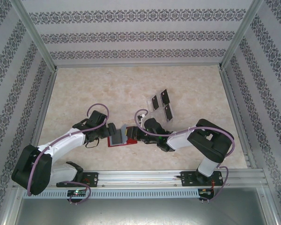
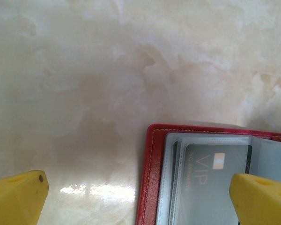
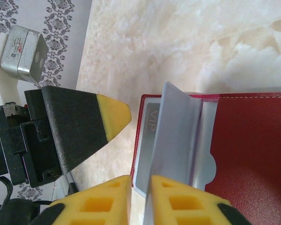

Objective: Put the credit cards into the card holder
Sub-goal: Flip over the card slot in the card holder.

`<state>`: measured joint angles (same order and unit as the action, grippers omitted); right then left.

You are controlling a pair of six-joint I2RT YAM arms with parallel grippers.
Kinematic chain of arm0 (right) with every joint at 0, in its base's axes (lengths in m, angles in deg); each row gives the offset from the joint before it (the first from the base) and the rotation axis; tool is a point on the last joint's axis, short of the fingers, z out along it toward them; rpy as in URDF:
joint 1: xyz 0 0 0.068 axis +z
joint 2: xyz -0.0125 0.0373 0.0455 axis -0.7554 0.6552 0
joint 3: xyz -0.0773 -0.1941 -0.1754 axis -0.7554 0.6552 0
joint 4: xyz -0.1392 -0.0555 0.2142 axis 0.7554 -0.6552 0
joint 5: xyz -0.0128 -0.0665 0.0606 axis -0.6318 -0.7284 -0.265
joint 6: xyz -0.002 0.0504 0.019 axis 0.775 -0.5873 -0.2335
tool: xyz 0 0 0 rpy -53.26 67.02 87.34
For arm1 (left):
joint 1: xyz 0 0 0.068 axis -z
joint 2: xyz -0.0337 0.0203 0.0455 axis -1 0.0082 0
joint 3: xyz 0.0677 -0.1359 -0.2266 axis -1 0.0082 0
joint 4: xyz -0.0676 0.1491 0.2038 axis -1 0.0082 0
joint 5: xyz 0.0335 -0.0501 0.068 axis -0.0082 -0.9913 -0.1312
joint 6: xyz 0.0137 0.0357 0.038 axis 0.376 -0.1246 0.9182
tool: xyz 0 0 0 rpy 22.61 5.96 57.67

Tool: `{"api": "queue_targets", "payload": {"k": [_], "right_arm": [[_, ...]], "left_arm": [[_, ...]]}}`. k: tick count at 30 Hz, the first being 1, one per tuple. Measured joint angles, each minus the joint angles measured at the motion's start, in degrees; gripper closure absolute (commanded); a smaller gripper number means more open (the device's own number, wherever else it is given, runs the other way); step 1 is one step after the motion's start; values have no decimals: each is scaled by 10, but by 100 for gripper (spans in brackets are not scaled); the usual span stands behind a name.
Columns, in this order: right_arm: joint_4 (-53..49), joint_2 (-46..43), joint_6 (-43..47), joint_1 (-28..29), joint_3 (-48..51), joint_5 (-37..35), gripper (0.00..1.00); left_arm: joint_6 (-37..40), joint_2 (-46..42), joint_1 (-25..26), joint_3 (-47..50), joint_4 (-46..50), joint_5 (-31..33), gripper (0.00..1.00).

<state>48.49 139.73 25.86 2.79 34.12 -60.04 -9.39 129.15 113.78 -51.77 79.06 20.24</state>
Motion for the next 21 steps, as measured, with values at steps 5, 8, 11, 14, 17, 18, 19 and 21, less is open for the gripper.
{"api": "queue_targets", "payload": {"k": [5,8,11,14,17,18,19,21], "right_arm": [[4,15,-2,0,-2,4,84],[3,23,-2,0,-9,7,84],[4,32,-2,0,-17,10,85],[7,38,-2,2,-19,11,88],[2,39,-2,4,-23,11,89],[-1,39,-2,5,-27,11,89],[-5,39,-2,5,-31,12,89],[-12,40,-2,5,-40,13,90]], "left_arm": [[0,0,0,0,0,0,0],[0,0,0,0,0,0,0],[0,-3,0,0,0,0,0],[0,-9,0,0,0,0,0],[0,-9,0,1,0,0,0],[0,-10,0,1,0,0,0],[0,-11,0,2,0,0,0],[0,-15,0,3,0,0,0]]}}
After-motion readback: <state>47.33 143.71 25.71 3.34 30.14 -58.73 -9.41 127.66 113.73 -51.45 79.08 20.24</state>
